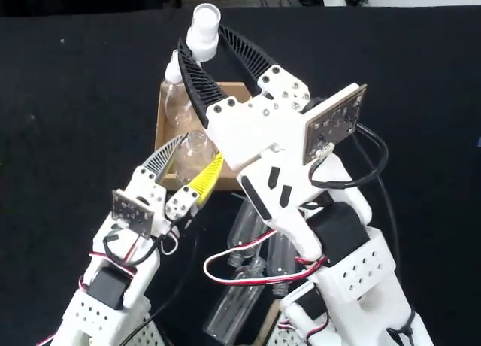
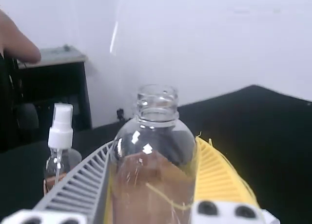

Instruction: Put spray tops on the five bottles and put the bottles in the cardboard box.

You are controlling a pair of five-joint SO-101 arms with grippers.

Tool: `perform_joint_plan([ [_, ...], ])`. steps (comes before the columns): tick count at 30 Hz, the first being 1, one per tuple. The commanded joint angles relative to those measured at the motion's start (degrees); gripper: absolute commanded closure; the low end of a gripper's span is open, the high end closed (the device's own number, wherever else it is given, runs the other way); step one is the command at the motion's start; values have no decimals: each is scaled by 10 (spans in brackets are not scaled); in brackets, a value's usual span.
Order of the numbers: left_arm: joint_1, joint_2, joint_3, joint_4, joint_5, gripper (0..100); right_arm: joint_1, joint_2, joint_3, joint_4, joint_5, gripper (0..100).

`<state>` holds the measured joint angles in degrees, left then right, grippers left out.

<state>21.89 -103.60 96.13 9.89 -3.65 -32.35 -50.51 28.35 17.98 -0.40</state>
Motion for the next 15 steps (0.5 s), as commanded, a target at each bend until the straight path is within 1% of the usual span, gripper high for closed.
perform_joint_plan([
  [1,7,-9,12,-42,0,953,-7,-29,-36,1,5,984],
  [15,12,-7,12,-40,4,953,-7,-29,-38,13,5,986],
])
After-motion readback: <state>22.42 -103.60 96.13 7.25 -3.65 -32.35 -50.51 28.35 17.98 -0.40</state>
